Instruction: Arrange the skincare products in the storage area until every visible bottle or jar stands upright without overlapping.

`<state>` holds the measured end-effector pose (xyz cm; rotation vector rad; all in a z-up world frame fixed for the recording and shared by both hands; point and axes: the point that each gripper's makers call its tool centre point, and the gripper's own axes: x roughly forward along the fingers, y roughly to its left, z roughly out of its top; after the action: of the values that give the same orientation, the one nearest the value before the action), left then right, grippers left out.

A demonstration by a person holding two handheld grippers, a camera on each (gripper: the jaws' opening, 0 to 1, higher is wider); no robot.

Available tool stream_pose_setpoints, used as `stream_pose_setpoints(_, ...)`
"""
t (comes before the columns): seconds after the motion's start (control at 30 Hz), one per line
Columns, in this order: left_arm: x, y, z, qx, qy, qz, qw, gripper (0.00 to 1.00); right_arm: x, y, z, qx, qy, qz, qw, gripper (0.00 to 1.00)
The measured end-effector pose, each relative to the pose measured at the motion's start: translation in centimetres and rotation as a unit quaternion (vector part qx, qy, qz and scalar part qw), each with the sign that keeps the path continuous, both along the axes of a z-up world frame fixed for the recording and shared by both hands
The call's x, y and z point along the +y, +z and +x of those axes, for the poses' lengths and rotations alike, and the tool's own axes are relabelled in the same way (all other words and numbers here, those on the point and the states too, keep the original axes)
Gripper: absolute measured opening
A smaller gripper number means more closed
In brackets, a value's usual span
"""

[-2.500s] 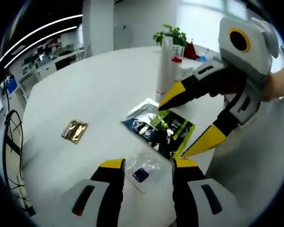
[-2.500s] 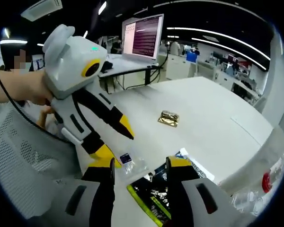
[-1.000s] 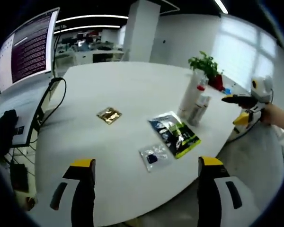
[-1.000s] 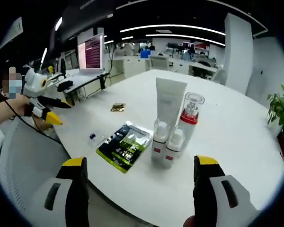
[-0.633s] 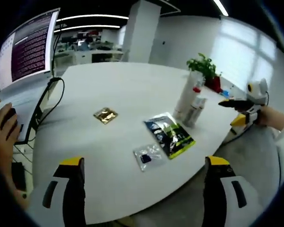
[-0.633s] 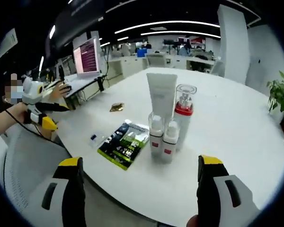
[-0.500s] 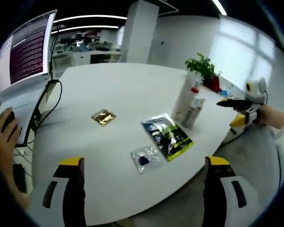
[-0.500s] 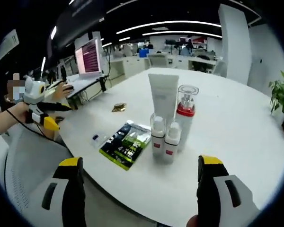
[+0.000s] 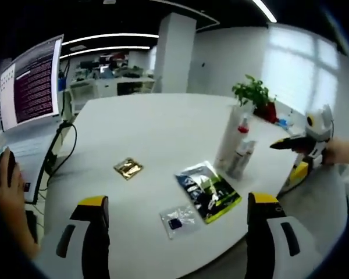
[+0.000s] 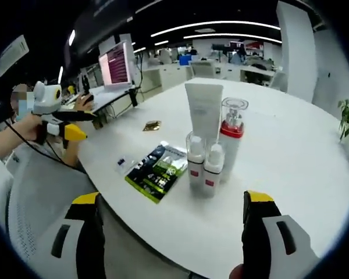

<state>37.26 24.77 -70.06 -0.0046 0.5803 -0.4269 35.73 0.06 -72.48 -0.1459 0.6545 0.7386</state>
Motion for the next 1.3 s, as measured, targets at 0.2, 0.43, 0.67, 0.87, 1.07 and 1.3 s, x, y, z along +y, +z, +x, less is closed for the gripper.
stream_pose_setpoints(0.2, -0.8, -1.0, 1.5, 0.024, -0.018, 0.032, 0.9990, 0.92, 0.1, -0.3, -0.1, 0.003, 0.002, -0.002, 1.0000, 0.99)
stream_pose_setpoints(0.43, -1.4, -1.9, 4.0, 0.039, -0.032, 0.052, 0.9974, 0.91, 0.1, -0.6, -0.2, 0.009, 0.001, 0.001, 1.0000, 0.99)
stream_pose_setpoints(0.67, -1.3, -3.5, 5.7, 0.057, -0.038, 0.064, 0.9956, 0.91, -0.3, -0.9, 0.0, 0.020, -0.011, 0.005, 0.9997, 0.99)
stream_pose_setpoints(0.87, -0.4, -4.4, 7.0, 0.069, -0.044, 0.078, 0.9936, 0.89, -0.4, -1.2, -0.1, 0.028, -0.012, 0.001, 0.9995, 0.99)
stream_pose_setpoints(1.07, 0.4, -5.5, 8.6, 0.077, -0.059, 0.095, 0.9908, 0.90, -0.6, -1.5, -0.1, 0.033, -0.016, -0.001, 0.9993, 0.98)
stream_pose_setpoints(1.3, 1.4, -7.2, 10.6, 0.091, -0.070, 0.107, 0.9876, 0.89, -0.9, -1.7, 0.1, 0.038, -0.026, -0.004, 0.9990, 0.98)
